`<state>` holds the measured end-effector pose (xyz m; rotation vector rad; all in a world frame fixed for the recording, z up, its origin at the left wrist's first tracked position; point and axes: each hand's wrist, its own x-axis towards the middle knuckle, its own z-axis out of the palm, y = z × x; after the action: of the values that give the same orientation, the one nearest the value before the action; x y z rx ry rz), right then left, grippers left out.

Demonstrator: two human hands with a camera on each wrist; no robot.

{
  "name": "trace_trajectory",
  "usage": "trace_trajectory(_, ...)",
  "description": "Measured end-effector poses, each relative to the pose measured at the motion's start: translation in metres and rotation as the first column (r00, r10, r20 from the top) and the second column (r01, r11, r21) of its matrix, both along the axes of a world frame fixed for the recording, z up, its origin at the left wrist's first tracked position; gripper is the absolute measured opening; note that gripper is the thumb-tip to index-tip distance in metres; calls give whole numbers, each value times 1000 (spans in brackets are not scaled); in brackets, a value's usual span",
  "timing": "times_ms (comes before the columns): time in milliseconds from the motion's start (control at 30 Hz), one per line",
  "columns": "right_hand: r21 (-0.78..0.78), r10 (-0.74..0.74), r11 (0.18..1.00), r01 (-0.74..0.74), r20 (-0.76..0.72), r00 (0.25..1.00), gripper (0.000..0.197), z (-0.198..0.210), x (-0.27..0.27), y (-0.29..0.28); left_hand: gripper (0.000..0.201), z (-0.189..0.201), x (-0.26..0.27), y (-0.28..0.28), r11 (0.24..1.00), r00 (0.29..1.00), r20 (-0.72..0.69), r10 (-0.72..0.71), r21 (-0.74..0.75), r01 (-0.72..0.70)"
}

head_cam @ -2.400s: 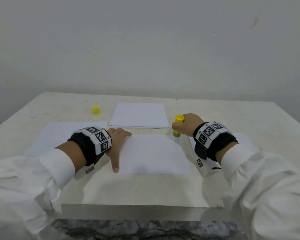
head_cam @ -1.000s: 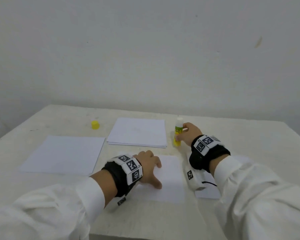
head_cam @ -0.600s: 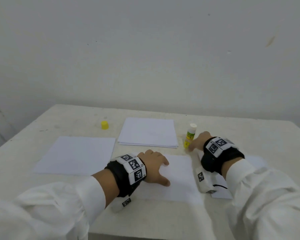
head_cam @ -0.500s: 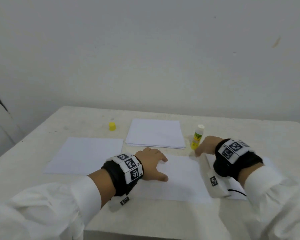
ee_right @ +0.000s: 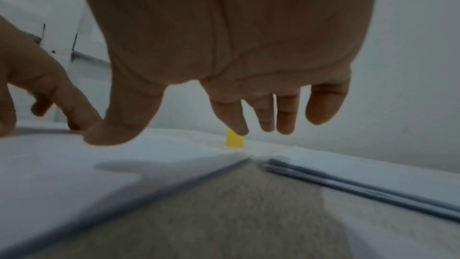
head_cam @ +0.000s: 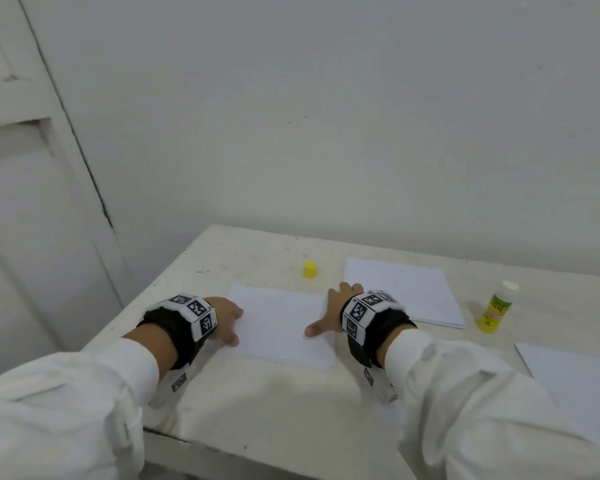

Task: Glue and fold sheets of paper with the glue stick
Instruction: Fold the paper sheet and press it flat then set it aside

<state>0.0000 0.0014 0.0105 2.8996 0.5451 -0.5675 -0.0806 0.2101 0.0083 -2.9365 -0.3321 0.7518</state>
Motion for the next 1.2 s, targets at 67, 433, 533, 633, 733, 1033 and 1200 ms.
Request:
trace_trajectory(67, -41, -16, 999, 15, -20, 1000, 107, -6, 0, 3, 75, -5, 0, 5, 1000, 1000, -4, -3, -6, 3)
trace_trajectory(433, 5, -11, 1000, 11, -12, 1000, 82, 0, -15, 15, 67, -4, 1, 3, 997, 996, 31, -82, -2, 82)
trace_trajectory(533, 354, -117, 921, 162, -145, 982, 65, 6, -22, 15, 69, -5, 1, 4, 997, 996, 44, -76, -21, 77)
trace_trajectory(633, 569, -251, 695, 439, -380, 890, 56, 10, -30, 13, 76, -7, 3, 10, 997, 997, 70, -33, -71, 38)
trace_trajectory(733, 587, -294, 601, 542, -468, 833, 42, 8, -41, 13, 97, -15, 5, 18, 987, 990, 126, 69, -150, -50)
trace_trajectory(1033, 689, -123, 457, 562, -577, 807, 21, -2, -60, 0, 89, -4, -1, 49, 734, 884, 162, 439, -632, -248)
trace_trajectory(1200, 682, -165, 387, 620, -610, 775, 33, -3, -61, -1, 33, 5, -9, 57, 795, 930, 74, 361, -546, -265)
